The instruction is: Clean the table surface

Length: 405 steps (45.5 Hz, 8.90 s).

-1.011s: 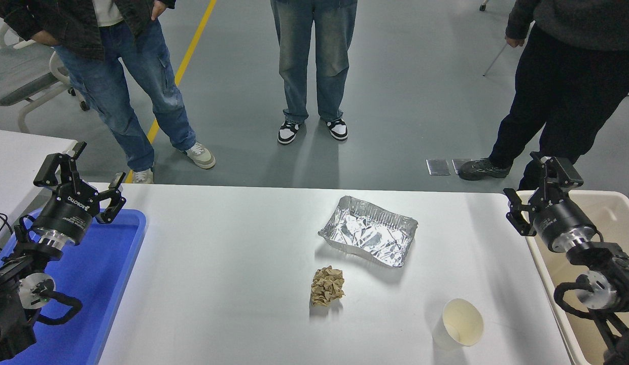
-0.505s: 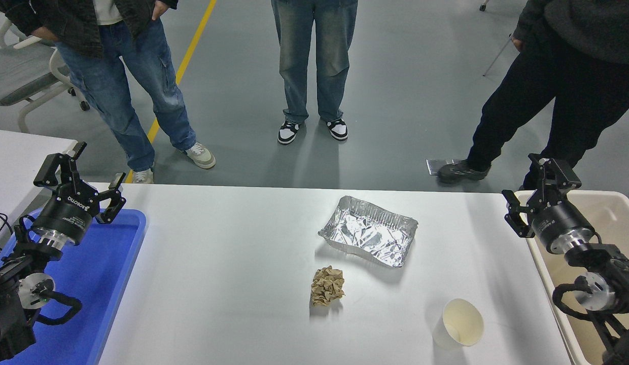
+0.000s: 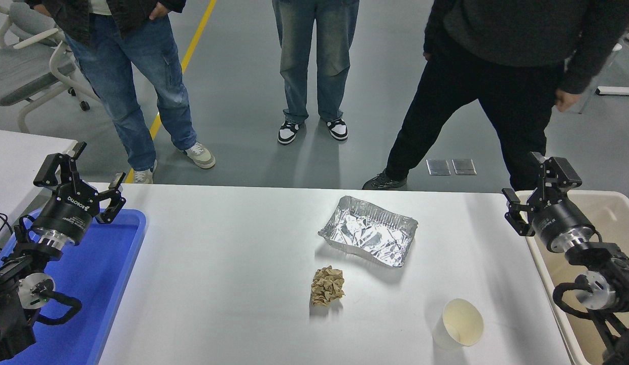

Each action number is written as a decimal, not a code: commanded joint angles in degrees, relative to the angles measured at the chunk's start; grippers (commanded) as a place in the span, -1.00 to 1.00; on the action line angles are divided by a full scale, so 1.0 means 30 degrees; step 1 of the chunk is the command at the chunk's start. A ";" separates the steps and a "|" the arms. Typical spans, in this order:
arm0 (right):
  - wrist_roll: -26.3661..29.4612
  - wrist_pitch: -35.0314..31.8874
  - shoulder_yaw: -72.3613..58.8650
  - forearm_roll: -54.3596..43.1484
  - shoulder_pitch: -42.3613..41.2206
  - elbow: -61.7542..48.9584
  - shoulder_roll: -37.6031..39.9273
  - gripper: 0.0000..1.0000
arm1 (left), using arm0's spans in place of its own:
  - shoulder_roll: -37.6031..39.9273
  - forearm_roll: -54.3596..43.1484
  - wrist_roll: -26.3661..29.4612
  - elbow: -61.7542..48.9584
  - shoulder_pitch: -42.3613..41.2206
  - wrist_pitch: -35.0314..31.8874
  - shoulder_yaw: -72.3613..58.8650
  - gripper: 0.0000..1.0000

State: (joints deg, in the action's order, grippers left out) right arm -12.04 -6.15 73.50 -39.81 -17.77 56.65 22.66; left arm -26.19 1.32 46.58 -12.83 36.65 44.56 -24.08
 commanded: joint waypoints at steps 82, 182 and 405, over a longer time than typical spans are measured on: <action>-0.0381 0.1025 -0.7475 -0.0147 0.0621 0.6692 1.1956 0.99 | -0.0002 0.0001 0.0002 0.0000 0.0000 0.0001 0.0000 1.00; 0.2812 -0.0703 -2.3121 -0.8555 -0.6849 1.3755 1.3338 0.95 | -0.0002 0.0001 0.0002 -0.0029 0.0000 0.0030 -0.0029 1.00; 0.2402 -0.5951 -2.3561 -0.5245 -1.5758 0.1805 1.5712 -1.00 | -0.0002 0.0001 0.0002 -0.0029 0.0000 0.0030 -0.0029 1.00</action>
State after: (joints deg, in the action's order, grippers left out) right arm -4.88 -34.38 2.94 -56.26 -72.82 73.39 76.79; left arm -26.19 1.32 46.58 -12.92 36.65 44.65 -24.10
